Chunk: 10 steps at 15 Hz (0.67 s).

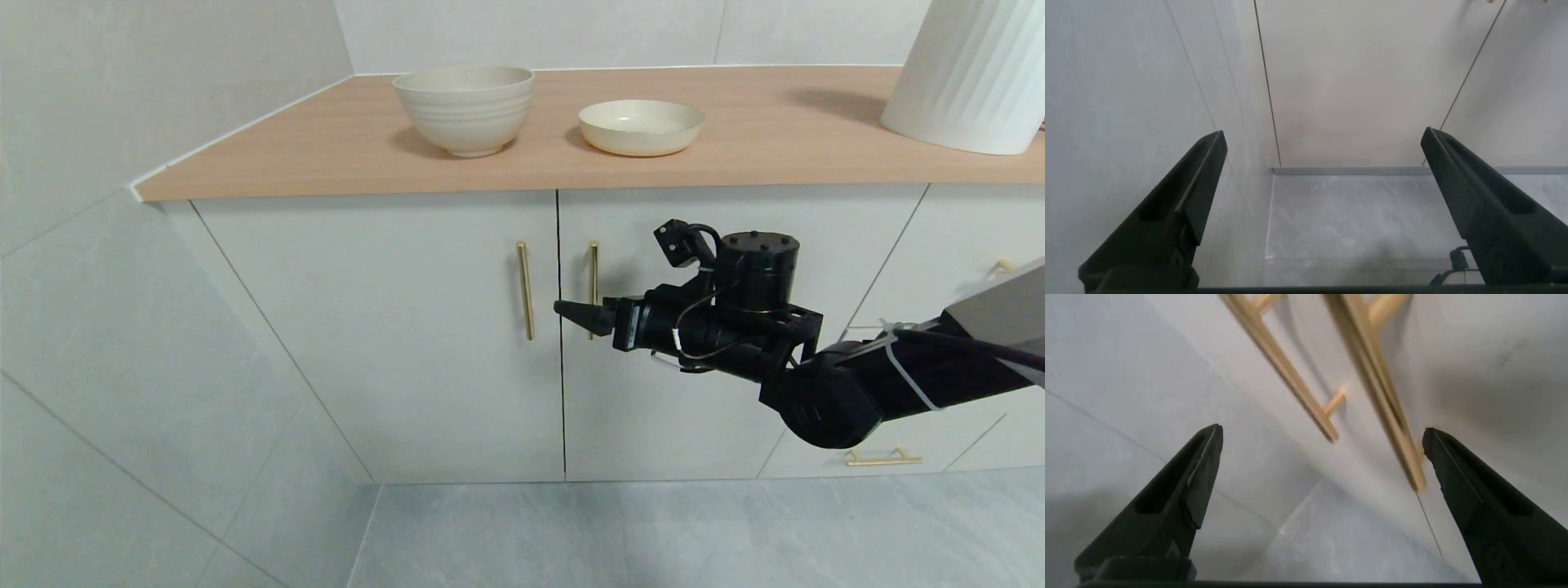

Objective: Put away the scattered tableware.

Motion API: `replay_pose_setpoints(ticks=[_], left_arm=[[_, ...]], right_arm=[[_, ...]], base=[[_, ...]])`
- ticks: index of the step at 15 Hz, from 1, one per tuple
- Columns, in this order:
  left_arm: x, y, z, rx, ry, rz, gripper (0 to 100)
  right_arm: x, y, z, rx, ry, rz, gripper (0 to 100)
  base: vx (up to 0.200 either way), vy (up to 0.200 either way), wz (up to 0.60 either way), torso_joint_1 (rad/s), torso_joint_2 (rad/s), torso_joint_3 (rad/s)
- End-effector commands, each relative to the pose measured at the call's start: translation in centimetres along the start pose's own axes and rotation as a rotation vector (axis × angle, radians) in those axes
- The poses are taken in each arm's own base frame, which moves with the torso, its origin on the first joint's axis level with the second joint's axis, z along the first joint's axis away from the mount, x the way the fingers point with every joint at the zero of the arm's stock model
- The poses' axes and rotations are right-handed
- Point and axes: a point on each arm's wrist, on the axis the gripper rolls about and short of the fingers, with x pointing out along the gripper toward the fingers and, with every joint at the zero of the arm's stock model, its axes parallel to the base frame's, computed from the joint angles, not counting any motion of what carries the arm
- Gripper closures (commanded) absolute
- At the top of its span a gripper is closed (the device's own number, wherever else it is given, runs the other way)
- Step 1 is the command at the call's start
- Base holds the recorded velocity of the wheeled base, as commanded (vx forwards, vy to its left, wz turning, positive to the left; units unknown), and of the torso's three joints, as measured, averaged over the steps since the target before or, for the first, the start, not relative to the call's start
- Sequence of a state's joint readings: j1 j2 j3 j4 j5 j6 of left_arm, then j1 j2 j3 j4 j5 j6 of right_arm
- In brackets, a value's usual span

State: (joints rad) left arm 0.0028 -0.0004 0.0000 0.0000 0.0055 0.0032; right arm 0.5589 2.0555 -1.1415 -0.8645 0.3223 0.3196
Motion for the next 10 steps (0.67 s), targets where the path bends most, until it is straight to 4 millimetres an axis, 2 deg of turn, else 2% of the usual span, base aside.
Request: replay_pose_setpoints(ticks=[1, 10], left_arm=[[0.0, 0.0, 0.0, 0.0, 0.0, 0.001, 0], [0.0, 0.0, 0.0, 0.0, 0.0, 0.001, 0]], right_arm=[[0.2, 0.0, 0.1, 0.002, -0.01, 0.004, 0], [2.4, -0.6, -0.6, 0.009, -0.07, -0.071, 0]], base=[[0.0, 0.0, 0.0, 0.0, 0.0, 0.0], [0.0, 0.0, 0.0, 0.0, 0.0, 0.0]])
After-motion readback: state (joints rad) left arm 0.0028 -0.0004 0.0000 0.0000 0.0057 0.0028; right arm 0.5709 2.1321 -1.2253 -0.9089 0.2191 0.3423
